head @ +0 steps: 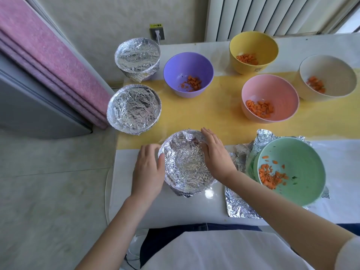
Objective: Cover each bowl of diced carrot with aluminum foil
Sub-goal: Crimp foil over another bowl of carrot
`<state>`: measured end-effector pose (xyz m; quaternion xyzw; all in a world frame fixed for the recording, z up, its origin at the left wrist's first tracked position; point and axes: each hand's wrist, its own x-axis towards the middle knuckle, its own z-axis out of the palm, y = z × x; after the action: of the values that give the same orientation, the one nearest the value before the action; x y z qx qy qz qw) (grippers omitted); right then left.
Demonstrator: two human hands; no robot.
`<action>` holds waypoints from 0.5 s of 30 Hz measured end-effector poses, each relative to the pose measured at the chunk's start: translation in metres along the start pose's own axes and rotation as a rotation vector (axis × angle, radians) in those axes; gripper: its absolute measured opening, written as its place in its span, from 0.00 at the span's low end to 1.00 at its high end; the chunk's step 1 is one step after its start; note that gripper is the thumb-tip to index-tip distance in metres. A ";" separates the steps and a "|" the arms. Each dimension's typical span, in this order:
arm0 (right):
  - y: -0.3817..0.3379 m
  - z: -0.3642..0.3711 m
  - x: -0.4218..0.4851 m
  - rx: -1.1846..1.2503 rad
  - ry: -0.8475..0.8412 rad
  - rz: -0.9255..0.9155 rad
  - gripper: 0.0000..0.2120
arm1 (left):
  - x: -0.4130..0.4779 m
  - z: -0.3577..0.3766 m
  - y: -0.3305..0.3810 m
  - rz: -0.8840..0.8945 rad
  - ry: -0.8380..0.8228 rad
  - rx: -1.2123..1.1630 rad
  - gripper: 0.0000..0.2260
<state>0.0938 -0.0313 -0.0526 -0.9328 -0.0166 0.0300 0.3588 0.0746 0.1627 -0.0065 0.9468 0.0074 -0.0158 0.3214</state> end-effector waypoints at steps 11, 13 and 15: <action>0.008 0.005 -0.003 0.077 0.052 0.013 0.21 | 0.012 0.056 -0.013 -0.198 0.066 -0.480 0.15; 0.008 0.005 -0.003 0.103 0.052 0.022 0.21 | 0.013 0.059 -0.014 -0.222 0.060 -0.537 0.15; 0.008 0.005 -0.003 0.114 0.057 0.023 0.21 | 0.014 0.061 -0.015 -0.226 0.051 -0.572 0.15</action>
<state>0.0907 -0.0342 -0.0619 -0.9114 0.0061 0.0085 0.4115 0.0872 0.1375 -0.0641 0.8111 0.1248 -0.0249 0.5708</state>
